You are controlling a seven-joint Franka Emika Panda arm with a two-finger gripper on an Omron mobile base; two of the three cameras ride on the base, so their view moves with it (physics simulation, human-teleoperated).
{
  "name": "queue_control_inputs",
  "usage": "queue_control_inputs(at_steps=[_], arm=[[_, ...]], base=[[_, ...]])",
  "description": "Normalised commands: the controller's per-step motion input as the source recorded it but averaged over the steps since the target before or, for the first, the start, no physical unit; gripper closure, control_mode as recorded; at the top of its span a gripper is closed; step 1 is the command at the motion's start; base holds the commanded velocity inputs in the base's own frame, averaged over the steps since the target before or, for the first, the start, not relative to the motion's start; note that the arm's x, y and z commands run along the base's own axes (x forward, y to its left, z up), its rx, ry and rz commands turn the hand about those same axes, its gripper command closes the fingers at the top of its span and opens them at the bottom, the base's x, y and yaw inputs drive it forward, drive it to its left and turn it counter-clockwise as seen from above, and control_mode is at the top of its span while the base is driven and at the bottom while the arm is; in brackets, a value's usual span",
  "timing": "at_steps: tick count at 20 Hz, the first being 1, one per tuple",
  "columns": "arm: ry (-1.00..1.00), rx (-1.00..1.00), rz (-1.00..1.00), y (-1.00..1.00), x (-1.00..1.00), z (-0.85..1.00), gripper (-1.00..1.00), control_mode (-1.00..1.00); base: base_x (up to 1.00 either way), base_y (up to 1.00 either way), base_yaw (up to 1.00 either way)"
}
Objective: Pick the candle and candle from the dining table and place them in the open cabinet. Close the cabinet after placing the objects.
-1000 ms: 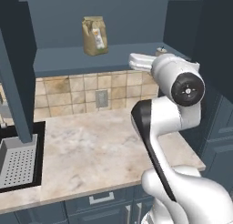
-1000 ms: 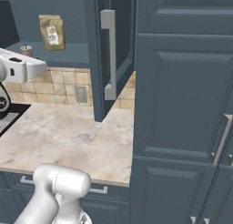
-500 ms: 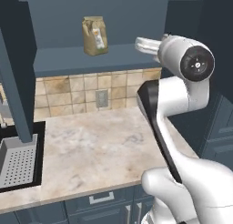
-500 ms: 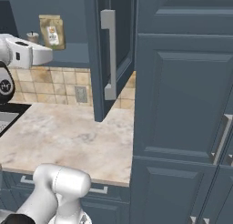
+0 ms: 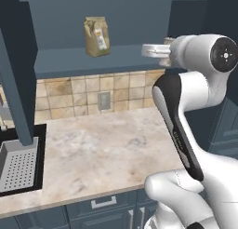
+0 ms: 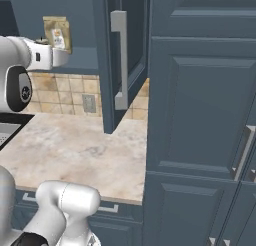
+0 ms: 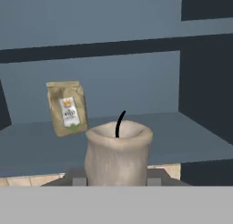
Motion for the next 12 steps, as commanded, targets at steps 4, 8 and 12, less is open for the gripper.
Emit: queue_control_inputs(at_steps=[4, 8, 12], arm=[[0.01, -0.12, 0.01, 0.02, 0.00, -0.04, 1.00, -1.00], [-0.03, -0.03, 0.00, 0.00, 0.00, -0.01, 1.00, -1.00], [-0.05, -0.03, 0.00, 0.00, 0.10, -0.12, 1.00, -1.00]], base=[[0.00, 0.00, 0.00], [0.00, 0.00, 0.00], [0.00, 0.00, 0.00]])
